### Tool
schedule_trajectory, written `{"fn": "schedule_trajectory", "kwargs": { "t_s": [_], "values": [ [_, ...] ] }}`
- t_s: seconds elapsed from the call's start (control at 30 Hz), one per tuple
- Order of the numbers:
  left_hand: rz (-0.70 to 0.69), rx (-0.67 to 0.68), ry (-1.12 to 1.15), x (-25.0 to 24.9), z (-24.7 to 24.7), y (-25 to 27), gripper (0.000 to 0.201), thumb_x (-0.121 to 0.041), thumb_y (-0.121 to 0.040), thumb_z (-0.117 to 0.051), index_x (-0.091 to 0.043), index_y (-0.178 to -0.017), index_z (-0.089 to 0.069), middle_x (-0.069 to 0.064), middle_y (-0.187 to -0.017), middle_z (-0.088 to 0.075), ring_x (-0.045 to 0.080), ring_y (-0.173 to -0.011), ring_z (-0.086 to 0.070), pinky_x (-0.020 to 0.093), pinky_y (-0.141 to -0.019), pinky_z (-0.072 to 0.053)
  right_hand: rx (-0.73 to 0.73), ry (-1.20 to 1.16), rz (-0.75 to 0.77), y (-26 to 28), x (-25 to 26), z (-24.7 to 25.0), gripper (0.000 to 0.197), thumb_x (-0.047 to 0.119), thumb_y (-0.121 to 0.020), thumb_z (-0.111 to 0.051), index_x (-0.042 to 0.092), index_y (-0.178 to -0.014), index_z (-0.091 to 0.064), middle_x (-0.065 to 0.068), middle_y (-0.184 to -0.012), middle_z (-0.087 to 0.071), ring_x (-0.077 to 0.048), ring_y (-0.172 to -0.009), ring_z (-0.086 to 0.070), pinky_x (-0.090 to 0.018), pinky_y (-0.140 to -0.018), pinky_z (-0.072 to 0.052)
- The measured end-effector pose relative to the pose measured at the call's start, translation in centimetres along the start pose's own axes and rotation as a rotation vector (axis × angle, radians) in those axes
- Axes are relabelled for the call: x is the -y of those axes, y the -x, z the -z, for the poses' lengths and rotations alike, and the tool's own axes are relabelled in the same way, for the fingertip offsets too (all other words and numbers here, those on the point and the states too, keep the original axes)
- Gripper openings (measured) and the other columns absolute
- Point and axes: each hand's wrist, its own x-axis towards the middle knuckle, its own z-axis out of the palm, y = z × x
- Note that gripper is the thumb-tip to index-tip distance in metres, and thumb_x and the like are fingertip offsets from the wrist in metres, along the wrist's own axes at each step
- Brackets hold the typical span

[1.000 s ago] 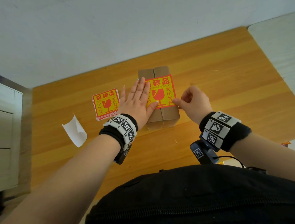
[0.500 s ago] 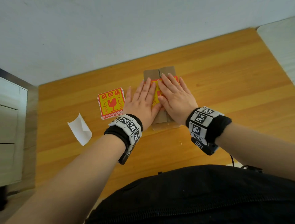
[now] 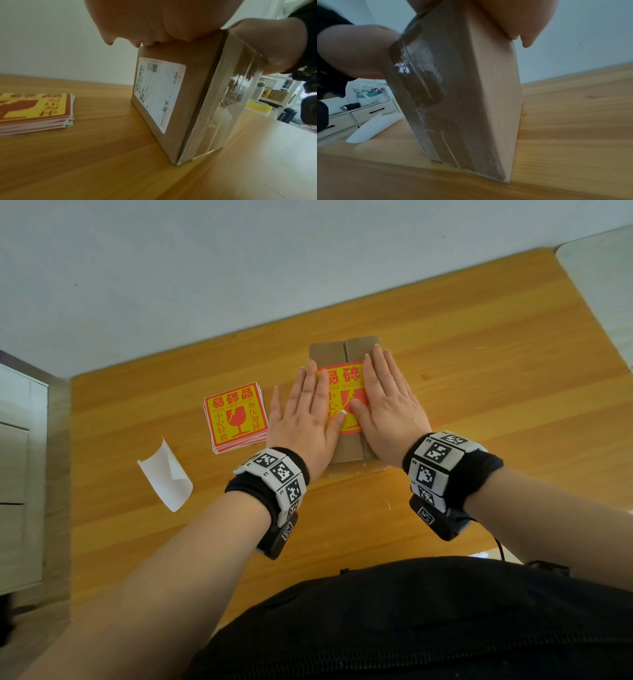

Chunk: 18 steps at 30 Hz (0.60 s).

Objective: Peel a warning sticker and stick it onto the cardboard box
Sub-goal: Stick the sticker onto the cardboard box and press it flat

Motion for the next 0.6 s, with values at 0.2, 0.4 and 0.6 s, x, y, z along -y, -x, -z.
{"fn": "schedule_trajectory", "kwargs": {
  "t_s": [0.2,0.4,0.6],
  "values": [
    [0.006,-0.031,0.122,0.8,0.4,-0.2,0.052,-0.04,-0.099,-0.018,-0.032,-0.15,-0.008,-0.011,-0.161,0.001,0.017,-0.149,0.003,0.046,-0.12,0.002,0.005,0.02,0.001,0.1,-0.1,0.1,0.066,0.043,-0.098,-0.027,0.014,-0.152,-0.002,-0.005,-0.162,0.005,-0.021,-0.149,0.007,-0.035,-0.121,-0.002],
    [-0.033,-0.065,0.062,0.8,0.3,-0.7,0.054,-0.038,-0.099,-0.018,-0.03,-0.151,-0.006,-0.01,-0.161,0.001,0.019,-0.149,0.001,0.046,-0.119,-0.001,-0.018,0.079,0.056,0.4,-0.2,0.3,0.054,0.05,-0.096,-0.021,0.041,-0.148,-0.013,0.008,-0.162,0.0,-0.023,-0.149,0.007,-0.044,-0.121,-0.004],
    [0.013,-0.046,0.074,0.8,-0.2,-0.5,0.056,-0.039,-0.099,-0.016,-0.026,-0.151,0.002,-0.005,-0.161,0.006,0.02,-0.149,0.005,0.043,-0.12,0.0,0.009,0.115,0.035,0.3,0.0,0.3,0.053,0.051,-0.097,-0.016,0.042,-0.148,-0.009,0.01,-0.161,0.0,-0.021,-0.149,0.008,-0.046,-0.121,-0.004]
  ]
}}
